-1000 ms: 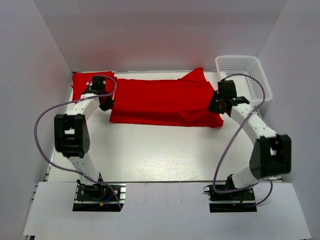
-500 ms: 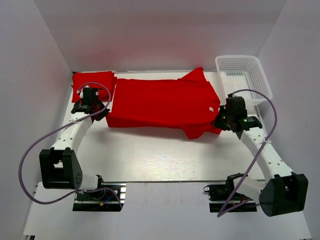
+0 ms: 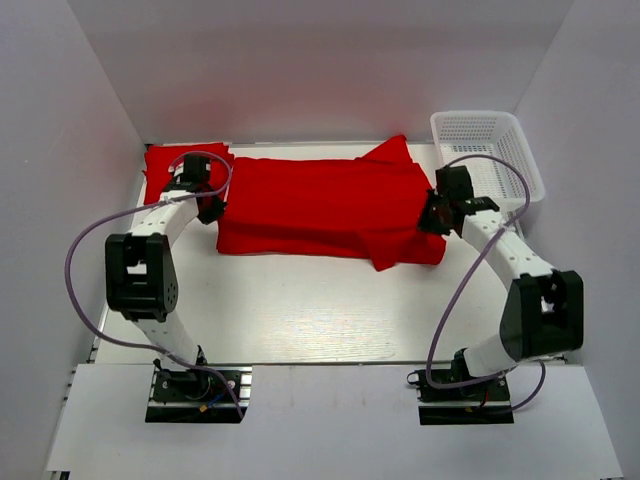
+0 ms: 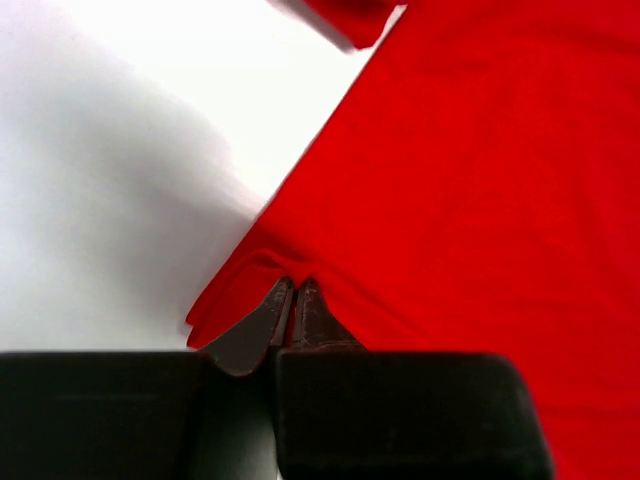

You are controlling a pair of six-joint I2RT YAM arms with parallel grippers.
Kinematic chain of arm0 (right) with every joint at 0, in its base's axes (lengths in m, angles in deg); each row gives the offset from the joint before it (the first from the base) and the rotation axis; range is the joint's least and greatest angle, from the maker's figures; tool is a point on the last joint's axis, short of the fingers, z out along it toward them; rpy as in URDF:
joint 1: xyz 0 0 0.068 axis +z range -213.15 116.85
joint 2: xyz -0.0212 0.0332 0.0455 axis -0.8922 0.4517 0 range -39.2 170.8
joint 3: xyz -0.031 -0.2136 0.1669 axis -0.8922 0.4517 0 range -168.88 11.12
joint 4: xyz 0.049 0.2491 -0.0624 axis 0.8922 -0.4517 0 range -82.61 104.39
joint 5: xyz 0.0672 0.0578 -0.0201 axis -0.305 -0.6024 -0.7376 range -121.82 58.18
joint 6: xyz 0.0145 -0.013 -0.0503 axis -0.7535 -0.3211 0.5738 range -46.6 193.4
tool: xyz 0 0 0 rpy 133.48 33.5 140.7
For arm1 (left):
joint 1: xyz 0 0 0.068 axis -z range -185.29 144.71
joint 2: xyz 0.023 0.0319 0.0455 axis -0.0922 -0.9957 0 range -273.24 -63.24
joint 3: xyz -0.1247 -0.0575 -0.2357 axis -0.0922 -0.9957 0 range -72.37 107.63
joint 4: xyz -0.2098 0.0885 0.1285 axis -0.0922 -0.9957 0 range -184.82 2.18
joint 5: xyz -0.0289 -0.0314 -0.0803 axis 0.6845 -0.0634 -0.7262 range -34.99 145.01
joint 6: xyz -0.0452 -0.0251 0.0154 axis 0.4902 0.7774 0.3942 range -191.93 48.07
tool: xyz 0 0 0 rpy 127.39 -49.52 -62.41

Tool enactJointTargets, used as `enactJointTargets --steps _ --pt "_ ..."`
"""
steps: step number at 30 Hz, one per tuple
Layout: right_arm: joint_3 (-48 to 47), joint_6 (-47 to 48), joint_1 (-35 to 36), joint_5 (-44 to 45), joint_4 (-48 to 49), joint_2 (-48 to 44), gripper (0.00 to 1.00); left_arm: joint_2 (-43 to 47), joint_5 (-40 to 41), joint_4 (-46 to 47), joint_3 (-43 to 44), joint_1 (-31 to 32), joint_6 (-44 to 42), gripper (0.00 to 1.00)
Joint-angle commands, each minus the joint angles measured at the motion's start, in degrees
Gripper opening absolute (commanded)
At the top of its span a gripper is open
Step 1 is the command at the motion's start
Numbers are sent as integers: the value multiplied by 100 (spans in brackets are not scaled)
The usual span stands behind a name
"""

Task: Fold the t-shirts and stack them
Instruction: Fold the flattened tshirt in 1/3 of the way

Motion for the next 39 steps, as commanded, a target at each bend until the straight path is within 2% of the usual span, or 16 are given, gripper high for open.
enactJointTargets --steps 1,7,14,15,16,17,19,20,22,23,26,33,39 --pt "-501 218 -72 136 246 421 0 -205 175 290 284 -7 32 0" --pt "-1010 245 -160 91 509 1099 0 -829 -27 764 705 -7 -47 0" --pt "-1687 332 -204 153 597 2144 0 -1532 35 765 1468 -7 -47 0" --pt "-1871 446 -221 48 597 2224 5 -1628 104 661 1618 -7 -47 4" --pt "-1969 482 -213 -40 589 2373 13 -1803 105 459 1776 -7 -47 31" --pt "-2318 552 -239 -145 493 2462 20 -1884 105 327 2117 -7 -47 45" --pt "-2488 631 -195 -574 378 2664 35 -1937 -9 133 2392 -7 -99 66" --pt "-2549 675 -186 -629 352 2647 42 -1937 -9 54 2558 -7 -152 99" --pt "-2445 762 -177 -769 395 2445 81 -1885 -62 53 2560 46 -240 100" --pt "-2270 789 -160 -857 439 2358 90 -1815 -132 1 2560 46 -301 100" --pt "-1778 991 -159 -1165 606 1848 90 -1428 -307 70 2253 46 -424 100" --pt "-365 1255 77 -1772 492 758 90 -374 -1590 449 1076 186 -1091 100" --pt "95 1326 236 -1903 316 590 83 285 -1653 344 31 389 -1216 100"
